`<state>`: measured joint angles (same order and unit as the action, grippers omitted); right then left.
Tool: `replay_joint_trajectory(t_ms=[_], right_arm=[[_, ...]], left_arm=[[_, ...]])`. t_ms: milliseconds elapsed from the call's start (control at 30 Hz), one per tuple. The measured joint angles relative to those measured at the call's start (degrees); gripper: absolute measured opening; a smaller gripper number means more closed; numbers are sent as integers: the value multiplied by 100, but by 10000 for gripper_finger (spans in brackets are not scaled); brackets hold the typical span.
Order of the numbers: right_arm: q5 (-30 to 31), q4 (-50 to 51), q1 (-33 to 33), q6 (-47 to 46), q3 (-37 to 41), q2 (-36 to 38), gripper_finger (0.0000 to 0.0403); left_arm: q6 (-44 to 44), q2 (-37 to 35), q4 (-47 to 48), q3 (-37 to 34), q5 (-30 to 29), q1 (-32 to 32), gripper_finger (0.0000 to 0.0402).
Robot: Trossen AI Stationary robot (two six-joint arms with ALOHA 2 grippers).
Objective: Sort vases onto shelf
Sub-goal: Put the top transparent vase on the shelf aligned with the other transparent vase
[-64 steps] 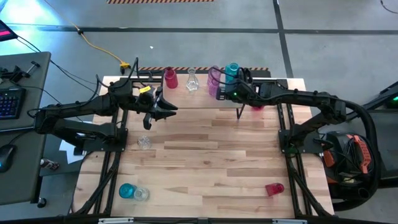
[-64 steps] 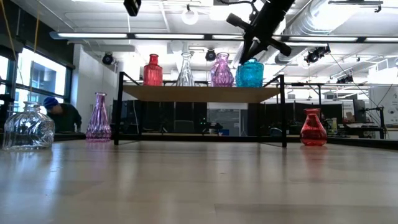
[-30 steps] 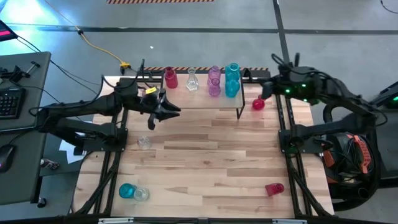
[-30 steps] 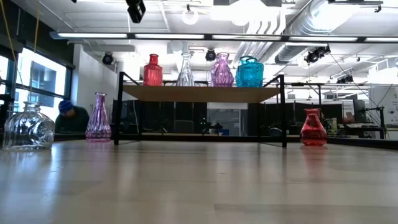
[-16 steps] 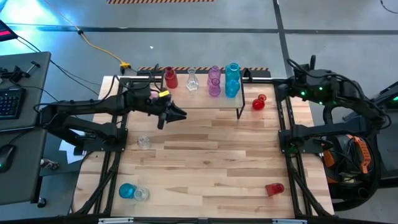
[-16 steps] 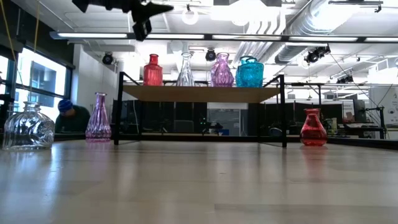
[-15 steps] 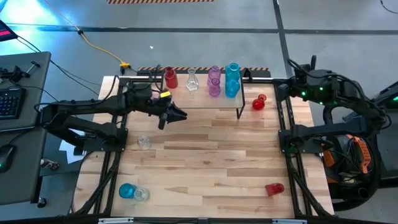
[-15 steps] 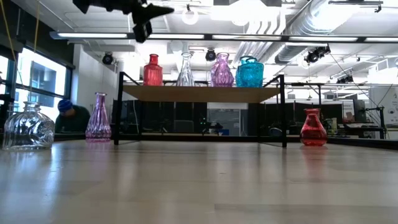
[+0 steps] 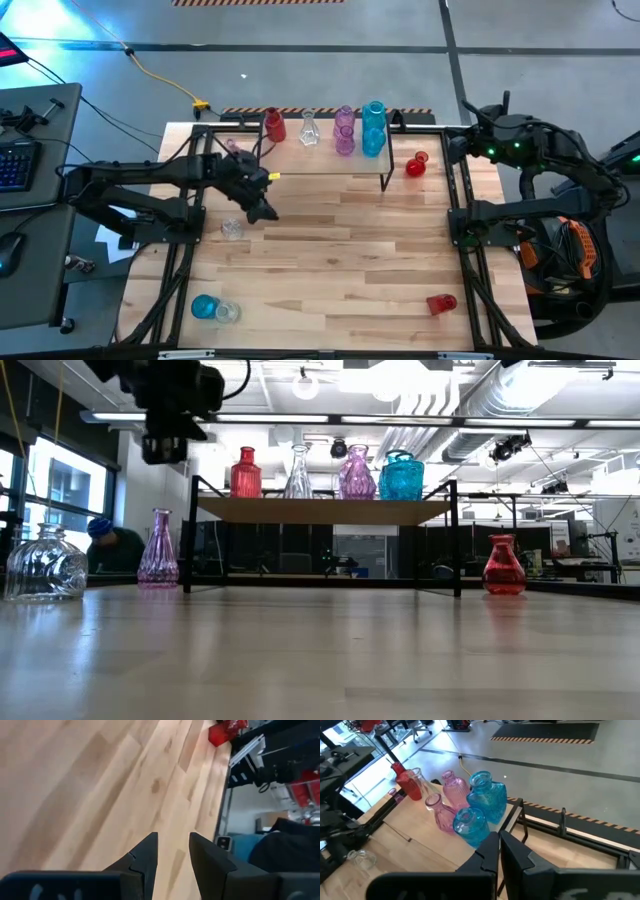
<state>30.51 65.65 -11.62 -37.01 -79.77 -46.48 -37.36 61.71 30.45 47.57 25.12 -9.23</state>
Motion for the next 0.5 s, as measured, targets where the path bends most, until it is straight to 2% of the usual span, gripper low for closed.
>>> replay_joint_trajectory(t_ms=[167,500], right_arm=[[145,13,0,-48,0,-3,0],[378,13,0,-366,0,-13,0]], left_arm=[[-478,86,386,2,4,328,104],[-295,85,2203,2,13,600,104]])
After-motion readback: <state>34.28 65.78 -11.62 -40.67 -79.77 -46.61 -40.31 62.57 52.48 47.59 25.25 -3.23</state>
